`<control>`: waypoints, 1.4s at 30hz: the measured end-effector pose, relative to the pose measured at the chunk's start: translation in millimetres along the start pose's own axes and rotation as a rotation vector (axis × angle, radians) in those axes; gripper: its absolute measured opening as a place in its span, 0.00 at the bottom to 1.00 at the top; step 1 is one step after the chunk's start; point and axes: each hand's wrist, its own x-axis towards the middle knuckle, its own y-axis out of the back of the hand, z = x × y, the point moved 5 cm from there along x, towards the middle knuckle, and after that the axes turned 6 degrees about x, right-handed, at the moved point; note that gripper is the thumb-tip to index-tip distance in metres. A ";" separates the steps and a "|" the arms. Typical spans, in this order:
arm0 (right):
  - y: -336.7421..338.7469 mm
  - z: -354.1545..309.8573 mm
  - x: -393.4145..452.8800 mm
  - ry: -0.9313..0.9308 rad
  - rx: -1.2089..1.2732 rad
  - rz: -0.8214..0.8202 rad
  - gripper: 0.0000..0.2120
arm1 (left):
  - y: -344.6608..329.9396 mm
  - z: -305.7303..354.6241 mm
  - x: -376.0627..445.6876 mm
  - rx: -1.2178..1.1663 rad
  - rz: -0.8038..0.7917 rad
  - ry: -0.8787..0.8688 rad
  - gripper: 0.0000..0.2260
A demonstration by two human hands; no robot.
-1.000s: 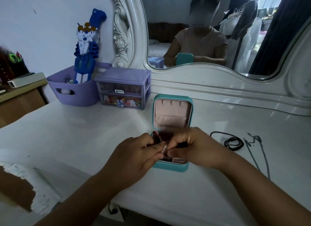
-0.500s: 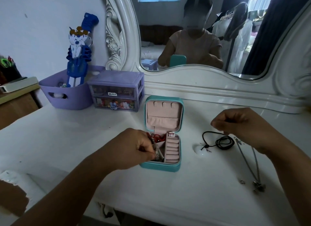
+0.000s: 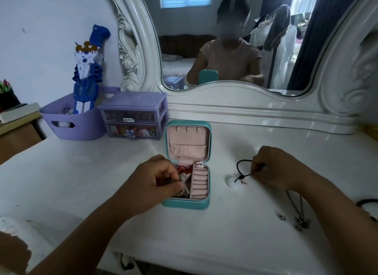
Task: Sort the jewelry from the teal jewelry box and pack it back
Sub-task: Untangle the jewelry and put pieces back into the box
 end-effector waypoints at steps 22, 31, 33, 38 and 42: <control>86.5 -58.8 -11.2 0.217 0.854 0.208 0.03 | -53.2 107.7 64.2 -0.741 -0.182 0.051 0.12; 56.0 -67.6 -21.9 0.221 0.783 0.033 0.06 | -28.5 81.3 53.0 -0.973 -0.039 0.139 0.15; 55.3 -74.4 -23.7 0.268 0.776 0.007 0.06 | -28.7 75.3 46.7 -0.674 -0.082 0.143 0.18; 62.3 -83.6 -20.2 0.350 0.858 0.040 0.06 | -33.2 66.5 25.4 -0.296 -0.379 -0.053 0.21; 44.7 -87.8 -12.4 0.351 0.827 0.038 0.06 | -21.4 70.6 13.7 -0.759 -0.409 -0.187 0.14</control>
